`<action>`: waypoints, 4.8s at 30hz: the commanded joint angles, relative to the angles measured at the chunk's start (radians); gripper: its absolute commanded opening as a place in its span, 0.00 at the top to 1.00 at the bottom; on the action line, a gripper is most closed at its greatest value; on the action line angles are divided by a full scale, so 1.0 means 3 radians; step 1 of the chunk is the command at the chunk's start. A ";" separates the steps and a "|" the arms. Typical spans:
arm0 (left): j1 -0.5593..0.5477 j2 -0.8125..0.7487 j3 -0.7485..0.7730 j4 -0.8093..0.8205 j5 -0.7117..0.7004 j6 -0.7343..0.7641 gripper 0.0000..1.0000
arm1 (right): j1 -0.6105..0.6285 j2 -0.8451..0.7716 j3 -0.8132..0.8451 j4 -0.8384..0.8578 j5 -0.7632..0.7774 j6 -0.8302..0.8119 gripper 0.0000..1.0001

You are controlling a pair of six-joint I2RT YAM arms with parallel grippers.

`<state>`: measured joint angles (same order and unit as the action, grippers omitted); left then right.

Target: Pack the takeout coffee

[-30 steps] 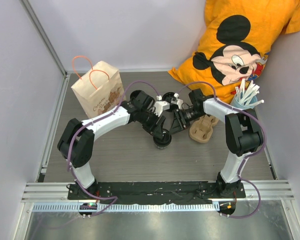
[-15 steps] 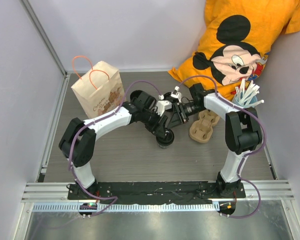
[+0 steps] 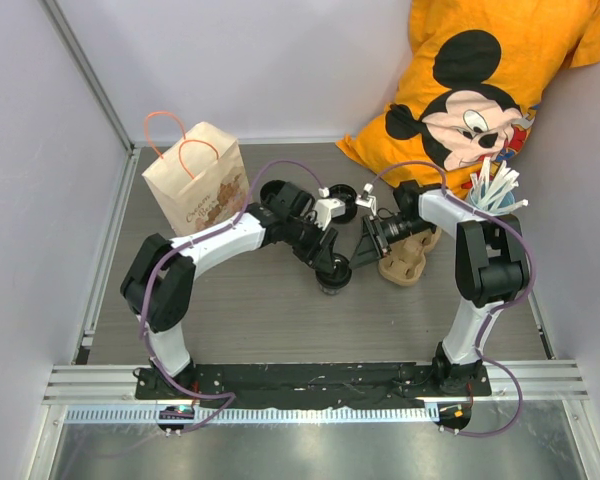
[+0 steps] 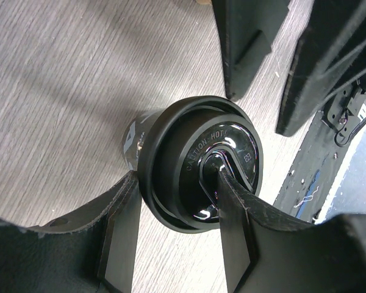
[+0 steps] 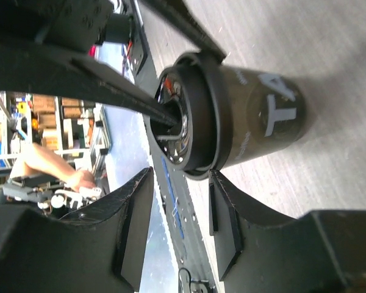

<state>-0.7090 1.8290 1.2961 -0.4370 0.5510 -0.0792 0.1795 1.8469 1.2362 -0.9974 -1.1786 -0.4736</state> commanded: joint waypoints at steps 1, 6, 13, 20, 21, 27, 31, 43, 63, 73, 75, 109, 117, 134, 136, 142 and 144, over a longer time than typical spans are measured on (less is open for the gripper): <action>0.0011 0.0515 -0.0327 -0.0486 -0.1254 0.0453 1.00 | 0.0010 0.0005 -0.0066 -0.0265 -0.0085 -0.0344 0.52; 0.0016 0.0520 -0.0327 -0.0492 -0.1264 0.0453 1.00 | 0.0020 0.0051 -0.0214 -0.0265 -0.0029 -0.0441 0.52; 0.0016 0.0520 -0.0322 -0.0492 -0.1264 0.0458 1.00 | 0.0020 0.0158 -0.0224 -0.0234 -0.0019 -0.0457 0.53; 0.0016 0.0510 -0.0327 -0.0492 -0.1259 0.0458 1.00 | 0.0026 0.0220 -0.0199 0.0021 0.0011 -0.0181 0.53; 0.0016 0.0505 -0.0327 -0.0486 -0.1259 0.0458 1.00 | 0.0026 0.0210 -0.0219 0.0143 0.0012 -0.0130 0.54; 0.0016 0.0520 -0.0322 -0.0492 -0.1254 0.0458 1.00 | 0.0087 0.0194 -0.0224 0.0231 -0.0009 -0.0022 0.54; 0.0016 0.0525 -0.0316 -0.0502 -0.1254 0.0458 1.00 | 0.0123 0.0184 -0.0265 0.0389 0.0093 0.0141 0.56; 0.0016 0.0556 -0.0311 -0.0517 -0.1325 0.0473 1.00 | 0.0194 0.0056 -0.0577 0.1161 0.0691 0.0811 0.67; 0.0011 0.0592 -0.0296 -0.0543 -0.1320 0.0489 1.00 | 0.0475 0.0061 -0.0690 0.1555 0.2026 0.1175 0.75; 0.0011 0.0627 -0.0265 -0.0573 -0.1320 0.0489 1.00 | 0.0486 0.0102 -0.0649 0.1678 0.1812 0.1195 0.99; 0.0011 0.0632 -0.0265 -0.0584 -0.1315 0.0484 1.00 | 0.0491 0.0102 -0.0638 0.1704 0.1791 0.1216 0.99; 0.0011 0.0724 -0.0209 -0.0640 -0.1320 0.0473 1.00 | 0.0164 0.0128 -0.0915 0.3064 0.0497 0.2264 0.99; 0.0011 0.0714 -0.0214 -0.0635 -0.1315 0.0473 1.00 | 0.0164 -0.0133 -0.0685 0.2732 0.0554 0.2029 0.73; 0.0108 0.0954 -0.0005 -0.0839 -0.1111 0.0489 1.00 | 0.0087 -0.0149 -0.0102 0.1806 0.0692 0.1517 0.53; 0.0118 0.0955 -0.0005 -0.0839 -0.1075 0.0489 1.00 | 0.0087 -0.0057 -0.0046 0.1852 0.0600 0.1558 0.54; 0.0149 0.0990 0.0036 -0.0870 -0.0988 0.0494 1.00 | 0.0087 -0.0056 0.0098 0.1842 0.0508 0.1574 0.55; 0.0170 0.1001 0.0041 -0.0875 -0.0957 0.0479 1.00 | 0.0087 -0.0066 0.0154 0.1832 0.0498 0.1574 0.55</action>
<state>-0.6342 1.9209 1.4265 -0.4335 0.4664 -0.0669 0.1982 1.8404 1.1919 -0.5591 -0.9833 -0.0086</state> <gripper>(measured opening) 0.514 0.447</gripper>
